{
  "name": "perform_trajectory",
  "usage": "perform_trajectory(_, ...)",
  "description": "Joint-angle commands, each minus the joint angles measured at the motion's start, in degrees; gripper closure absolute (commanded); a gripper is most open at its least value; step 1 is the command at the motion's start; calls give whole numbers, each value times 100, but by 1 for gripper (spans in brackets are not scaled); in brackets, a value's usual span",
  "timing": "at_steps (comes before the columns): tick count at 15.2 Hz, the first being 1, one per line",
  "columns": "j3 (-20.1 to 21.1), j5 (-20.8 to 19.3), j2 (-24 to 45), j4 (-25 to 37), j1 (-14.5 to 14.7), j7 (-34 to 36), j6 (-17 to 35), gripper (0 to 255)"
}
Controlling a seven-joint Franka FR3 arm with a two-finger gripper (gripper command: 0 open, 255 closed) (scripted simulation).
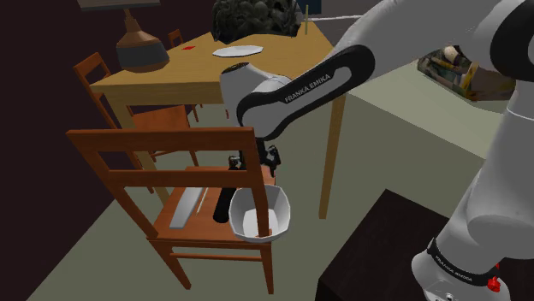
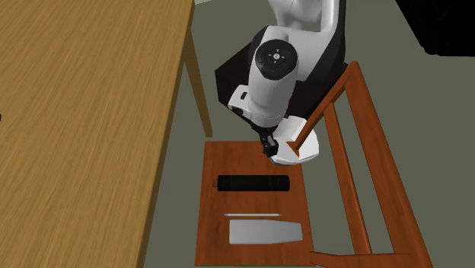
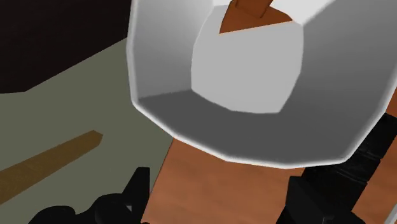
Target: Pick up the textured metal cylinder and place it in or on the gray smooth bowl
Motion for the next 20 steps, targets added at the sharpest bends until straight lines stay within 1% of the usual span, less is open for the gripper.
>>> perform_trajectory(1,-11,-225,535,465,116,421,82,0)
perform_trajectory(5,-155,-587,1458,1431,398,1072,65,0)
perform_trajectory(8,-306,-793,2159,2277,637,1469,-35,0)
perform_trajectory(9,-340,-826,2303,2462,688,1538,-65,0)
perform_trajectory(16,-400,-918,2517,2238,711,1596,363,0)
perform_trajectory(20,-406,-926,2537,2223,713,1601,397,0)
